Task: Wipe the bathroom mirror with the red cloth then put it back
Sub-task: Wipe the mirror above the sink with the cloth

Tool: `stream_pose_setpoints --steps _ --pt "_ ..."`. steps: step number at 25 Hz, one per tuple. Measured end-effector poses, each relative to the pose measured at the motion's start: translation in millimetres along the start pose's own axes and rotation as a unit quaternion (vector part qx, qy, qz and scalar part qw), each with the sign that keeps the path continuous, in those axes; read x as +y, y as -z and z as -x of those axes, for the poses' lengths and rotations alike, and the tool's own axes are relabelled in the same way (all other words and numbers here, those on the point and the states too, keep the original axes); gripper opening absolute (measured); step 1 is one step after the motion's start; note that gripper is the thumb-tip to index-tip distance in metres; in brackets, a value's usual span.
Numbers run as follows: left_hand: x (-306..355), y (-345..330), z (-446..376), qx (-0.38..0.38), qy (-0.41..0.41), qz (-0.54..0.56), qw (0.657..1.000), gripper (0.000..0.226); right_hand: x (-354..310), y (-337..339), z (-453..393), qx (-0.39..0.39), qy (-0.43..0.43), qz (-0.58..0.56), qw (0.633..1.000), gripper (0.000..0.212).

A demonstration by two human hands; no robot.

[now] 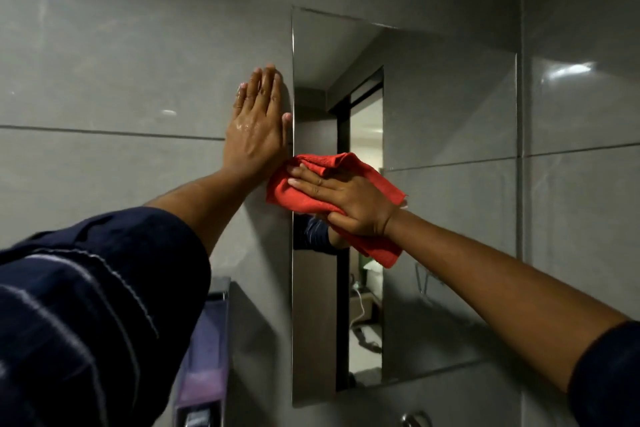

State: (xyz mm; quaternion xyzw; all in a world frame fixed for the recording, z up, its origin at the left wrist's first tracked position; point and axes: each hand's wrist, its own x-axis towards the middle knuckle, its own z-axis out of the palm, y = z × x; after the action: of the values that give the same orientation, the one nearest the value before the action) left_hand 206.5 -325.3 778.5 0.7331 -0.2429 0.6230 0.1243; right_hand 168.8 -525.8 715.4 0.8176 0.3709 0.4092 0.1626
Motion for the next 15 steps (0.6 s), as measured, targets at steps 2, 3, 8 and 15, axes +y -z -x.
stream_pose_setpoints --steps 2,3,8,15 --pt "7.7 -6.2 20.1 -0.020 -0.013 -0.024 0.999 0.062 -14.3 -13.1 16.3 -0.008 0.015 -0.009 1.000 0.067" --pt "11.6 -8.5 31.1 -0.031 -0.023 -0.032 0.999 0.062 -21.2 -20.7 24.4 -0.016 0.023 -0.013 1.000 0.068" --pt "31.3 -11.9 79.7 -0.072 0.006 -0.041 0.997 0.063 -50.5 -48.7 53.6 -0.062 0.037 -0.033 0.997 0.065" --pt "53.0 -14.9 130.3 -0.116 0.062 -0.022 0.991 0.063 -99.1 -82.5 93.1 -0.106 0.059 -0.025 0.992 0.061"
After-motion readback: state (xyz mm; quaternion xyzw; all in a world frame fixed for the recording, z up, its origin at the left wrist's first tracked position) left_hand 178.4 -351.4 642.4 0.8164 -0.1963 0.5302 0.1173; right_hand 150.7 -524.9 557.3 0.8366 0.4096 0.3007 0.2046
